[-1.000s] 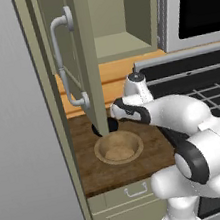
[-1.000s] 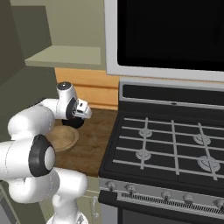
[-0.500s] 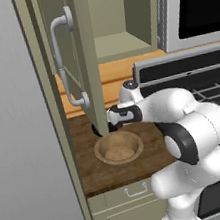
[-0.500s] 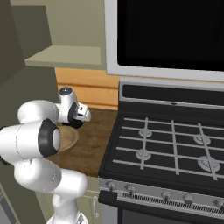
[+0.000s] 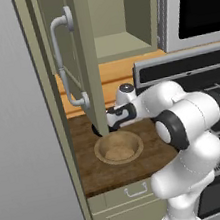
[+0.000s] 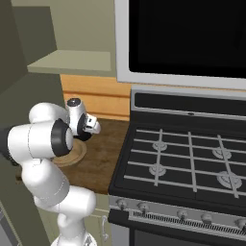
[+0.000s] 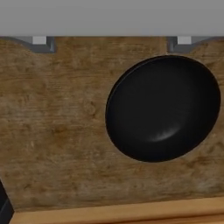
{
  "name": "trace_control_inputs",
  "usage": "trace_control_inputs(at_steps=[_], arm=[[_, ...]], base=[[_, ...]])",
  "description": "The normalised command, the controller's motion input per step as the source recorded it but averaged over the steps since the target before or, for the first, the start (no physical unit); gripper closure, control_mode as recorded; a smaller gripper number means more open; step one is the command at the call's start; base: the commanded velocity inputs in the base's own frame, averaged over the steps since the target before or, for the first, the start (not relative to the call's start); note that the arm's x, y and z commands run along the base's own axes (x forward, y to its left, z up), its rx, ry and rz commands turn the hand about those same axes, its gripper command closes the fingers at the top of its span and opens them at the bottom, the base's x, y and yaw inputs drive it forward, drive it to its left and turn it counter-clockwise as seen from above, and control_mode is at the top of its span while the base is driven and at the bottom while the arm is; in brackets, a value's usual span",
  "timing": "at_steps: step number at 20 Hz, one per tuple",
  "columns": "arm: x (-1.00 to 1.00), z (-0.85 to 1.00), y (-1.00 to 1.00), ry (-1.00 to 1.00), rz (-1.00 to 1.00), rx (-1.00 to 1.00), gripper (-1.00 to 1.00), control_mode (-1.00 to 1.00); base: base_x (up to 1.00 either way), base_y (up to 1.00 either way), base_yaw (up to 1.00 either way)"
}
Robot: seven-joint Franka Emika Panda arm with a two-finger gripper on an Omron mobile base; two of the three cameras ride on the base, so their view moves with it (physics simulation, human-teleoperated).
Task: Pick up the bowls on the counter and stack them on top of one another in the open cabinet. Place the smaller bowl on top of the larger bowl.
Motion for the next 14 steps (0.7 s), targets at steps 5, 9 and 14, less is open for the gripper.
trace_control_inputs(at_steps=[5,9,14], arm=[[0.15,-0.22,0.00,0.00,0.00,0.06,-1.00,-1.00],[0.28,-0.19,0.00,0.00,0.00,0.05,-1.00,-1.00],[0.25,-0.09,0.00,0.00,0.00,0.00,-1.00,-1.00]], base=[[0.00,0.00,0.00],[0.00,0.00,0.00],[0.00,0.00,0.00]])
